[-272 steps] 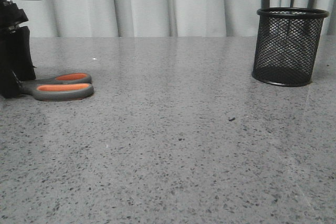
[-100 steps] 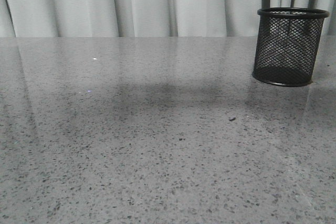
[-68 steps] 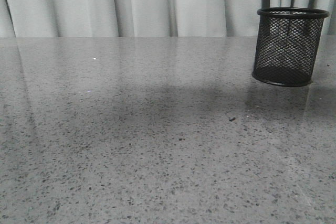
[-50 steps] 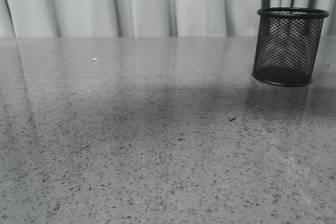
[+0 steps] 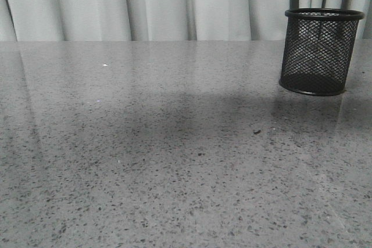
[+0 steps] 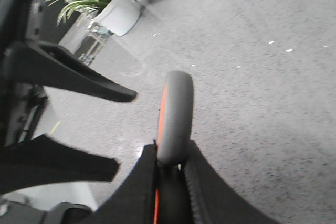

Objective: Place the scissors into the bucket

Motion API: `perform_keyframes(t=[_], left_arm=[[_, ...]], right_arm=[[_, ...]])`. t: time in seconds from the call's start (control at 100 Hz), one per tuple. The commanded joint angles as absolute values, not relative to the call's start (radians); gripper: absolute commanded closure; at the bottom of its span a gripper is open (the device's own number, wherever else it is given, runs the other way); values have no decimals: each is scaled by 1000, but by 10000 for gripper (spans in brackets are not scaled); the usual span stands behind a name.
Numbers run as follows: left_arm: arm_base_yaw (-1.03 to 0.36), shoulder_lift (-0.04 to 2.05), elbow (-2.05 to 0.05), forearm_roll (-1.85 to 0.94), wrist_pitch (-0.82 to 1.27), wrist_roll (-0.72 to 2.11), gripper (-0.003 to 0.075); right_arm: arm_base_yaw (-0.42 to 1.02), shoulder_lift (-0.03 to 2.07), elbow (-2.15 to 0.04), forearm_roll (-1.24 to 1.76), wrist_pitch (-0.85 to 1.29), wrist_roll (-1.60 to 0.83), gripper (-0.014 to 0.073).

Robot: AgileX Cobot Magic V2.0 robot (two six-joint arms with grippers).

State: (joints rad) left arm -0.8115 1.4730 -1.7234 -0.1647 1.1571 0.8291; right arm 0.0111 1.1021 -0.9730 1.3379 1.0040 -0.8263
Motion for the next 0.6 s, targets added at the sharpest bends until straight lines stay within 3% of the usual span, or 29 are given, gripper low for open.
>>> perform_keyframes(t=[0.0,0.29,0.59], left_arm=[[-776,1437,-1760,-186,1101,755,262],[-525,1397,-1760,-194,1121,604,283],[-295,1311,-1760,-291,1143,604,283]], right_arm=[[6,1089,-1039,1361,992,-844,661],[4,1089,-1279,854,911,-543,643],[4,1089,-1419,338,990,-258,643]])
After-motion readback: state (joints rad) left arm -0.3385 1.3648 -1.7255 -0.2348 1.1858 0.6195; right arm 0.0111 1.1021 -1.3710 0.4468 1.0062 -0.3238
